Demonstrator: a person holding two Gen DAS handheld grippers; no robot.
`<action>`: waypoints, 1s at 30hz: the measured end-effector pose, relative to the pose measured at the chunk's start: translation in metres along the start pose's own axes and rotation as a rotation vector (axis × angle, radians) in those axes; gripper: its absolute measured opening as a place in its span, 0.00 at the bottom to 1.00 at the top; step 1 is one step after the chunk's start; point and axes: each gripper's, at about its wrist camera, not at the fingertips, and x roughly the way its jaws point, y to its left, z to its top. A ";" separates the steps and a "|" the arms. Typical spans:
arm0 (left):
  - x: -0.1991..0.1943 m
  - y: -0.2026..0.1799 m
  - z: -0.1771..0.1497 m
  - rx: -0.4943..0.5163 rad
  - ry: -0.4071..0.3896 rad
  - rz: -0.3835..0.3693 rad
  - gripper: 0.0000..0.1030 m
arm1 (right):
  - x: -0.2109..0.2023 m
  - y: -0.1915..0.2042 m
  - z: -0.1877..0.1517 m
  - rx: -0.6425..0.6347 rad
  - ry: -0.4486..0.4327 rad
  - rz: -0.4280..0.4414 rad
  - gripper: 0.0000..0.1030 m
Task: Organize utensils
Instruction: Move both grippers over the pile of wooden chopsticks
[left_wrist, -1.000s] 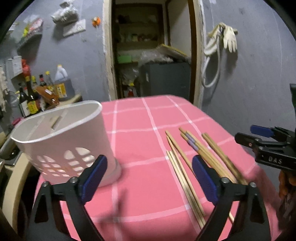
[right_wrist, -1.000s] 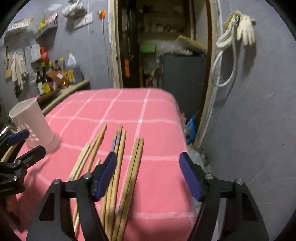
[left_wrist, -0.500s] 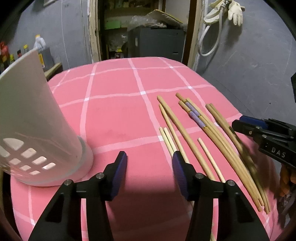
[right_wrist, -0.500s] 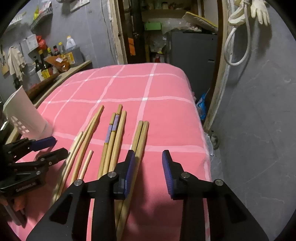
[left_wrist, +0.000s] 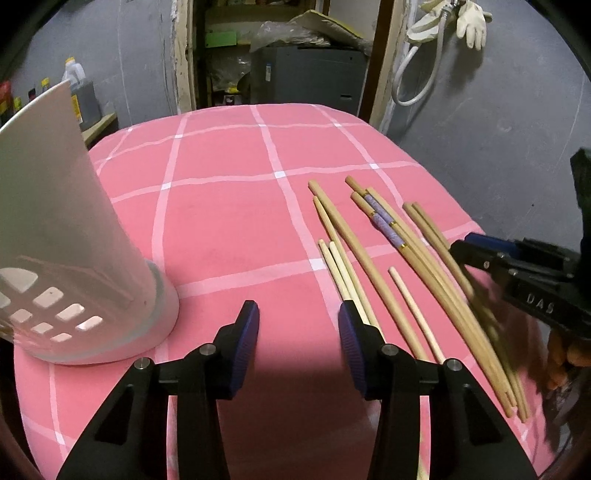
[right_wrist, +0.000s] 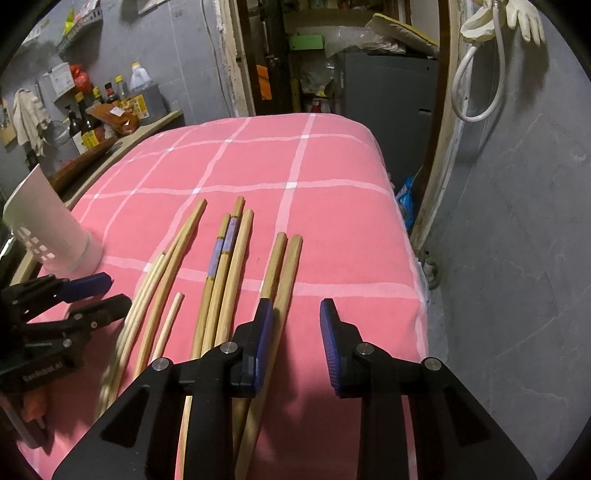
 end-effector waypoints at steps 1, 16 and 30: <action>-0.002 0.001 0.000 -0.007 0.001 -0.008 0.39 | 0.001 0.000 0.000 -0.001 0.002 0.001 0.23; 0.007 -0.006 0.009 0.009 0.018 -0.035 0.39 | 0.006 0.000 -0.004 0.005 0.025 0.002 0.23; 0.013 -0.009 0.015 -0.024 0.083 -0.025 0.39 | 0.006 -0.006 -0.006 0.024 0.031 0.002 0.23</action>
